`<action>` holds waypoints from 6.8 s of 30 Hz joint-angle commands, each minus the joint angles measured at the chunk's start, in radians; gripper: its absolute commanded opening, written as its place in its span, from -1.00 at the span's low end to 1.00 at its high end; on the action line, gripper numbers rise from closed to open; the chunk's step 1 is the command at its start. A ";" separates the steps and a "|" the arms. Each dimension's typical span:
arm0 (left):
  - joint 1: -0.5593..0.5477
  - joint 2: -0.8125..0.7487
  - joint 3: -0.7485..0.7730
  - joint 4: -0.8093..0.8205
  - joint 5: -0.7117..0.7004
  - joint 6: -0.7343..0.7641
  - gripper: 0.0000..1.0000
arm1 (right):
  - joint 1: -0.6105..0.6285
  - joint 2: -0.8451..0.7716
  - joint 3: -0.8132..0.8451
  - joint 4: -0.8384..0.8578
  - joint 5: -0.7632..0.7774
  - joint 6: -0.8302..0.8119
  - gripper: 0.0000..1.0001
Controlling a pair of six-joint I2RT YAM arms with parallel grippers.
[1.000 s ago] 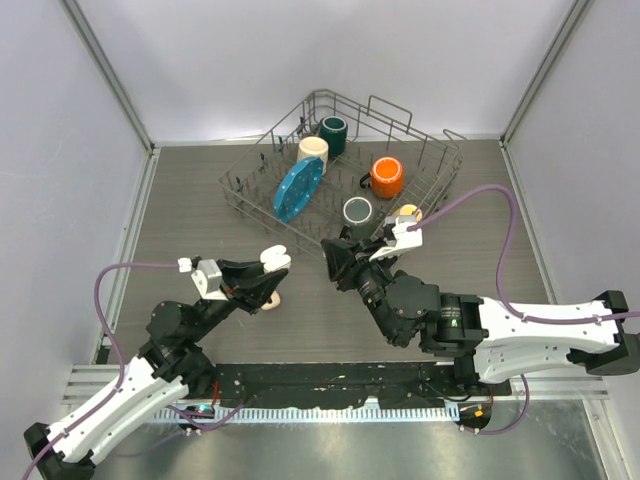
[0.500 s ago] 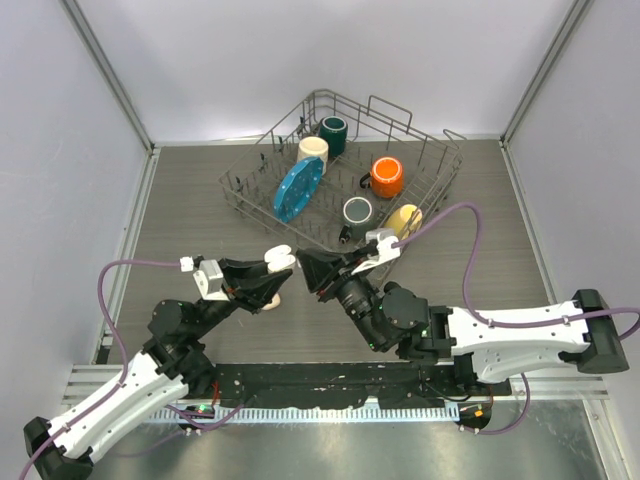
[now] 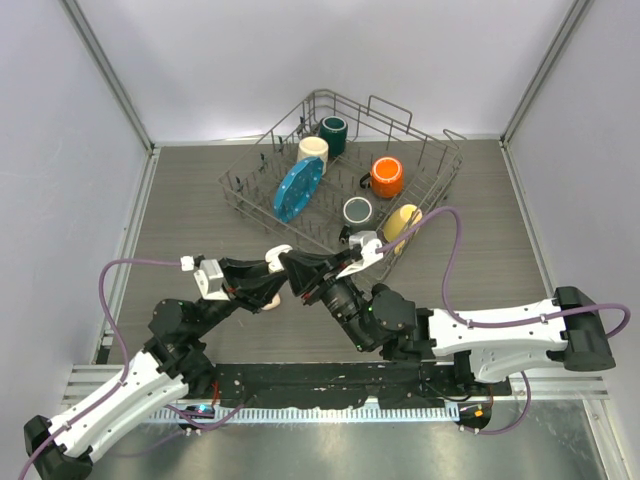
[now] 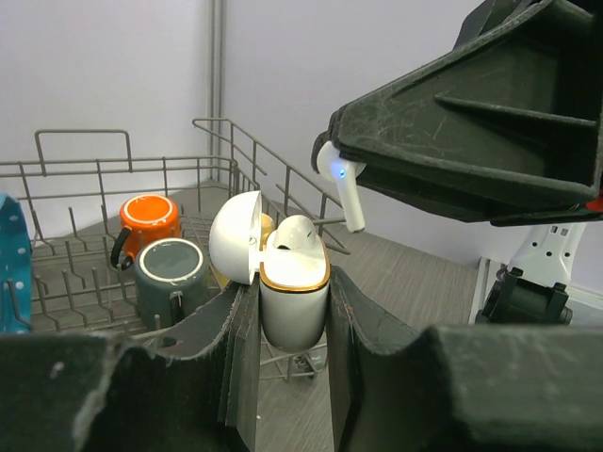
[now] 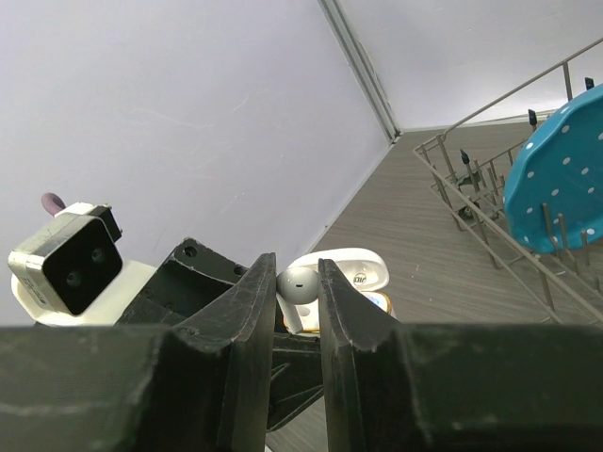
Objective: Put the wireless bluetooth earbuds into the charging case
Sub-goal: Place the earbud in the charging case, then close the charging case.
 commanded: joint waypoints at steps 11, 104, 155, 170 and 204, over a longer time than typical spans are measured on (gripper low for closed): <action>0.001 0.006 0.025 0.078 0.028 -0.026 -1.00 | 0.007 0.074 0.042 0.115 0.014 -0.057 -0.98; 0.001 -0.023 0.029 0.047 -0.021 -0.027 -1.00 | 0.043 -0.070 0.217 -0.324 -0.020 0.017 0.33; -0.001 0.004 0.037 0.062 0.028 -0.047 -1.00 | -0.128 0.031 0.432 -0.891 -0.339 0.235 -0.93; 0.001 0.012 0.040 0.032 0.120 -0.073 -1.00 | -0.172 -0.108 0.360 -0.926 -0.091 0.364 0.16; -0.001 0.067 0.083 0.041 0.211 -0.067 -1.00 | -0.353 -0.045 0.348 -1.025 -0.634 0.405 0.39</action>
